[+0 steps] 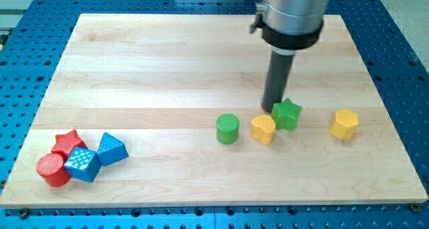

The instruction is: Form a line with green blocks and yellow heart

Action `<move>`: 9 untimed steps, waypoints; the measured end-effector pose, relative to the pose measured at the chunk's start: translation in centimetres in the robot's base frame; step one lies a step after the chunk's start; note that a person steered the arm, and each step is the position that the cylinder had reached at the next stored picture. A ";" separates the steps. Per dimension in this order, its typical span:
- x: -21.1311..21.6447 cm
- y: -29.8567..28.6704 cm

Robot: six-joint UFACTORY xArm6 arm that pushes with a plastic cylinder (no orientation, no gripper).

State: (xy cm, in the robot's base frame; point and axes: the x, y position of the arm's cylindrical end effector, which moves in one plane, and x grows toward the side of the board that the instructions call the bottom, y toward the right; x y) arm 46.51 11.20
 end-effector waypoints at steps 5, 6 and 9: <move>4.4 -15.1; 10.1 -15.6; 7.9 -11.3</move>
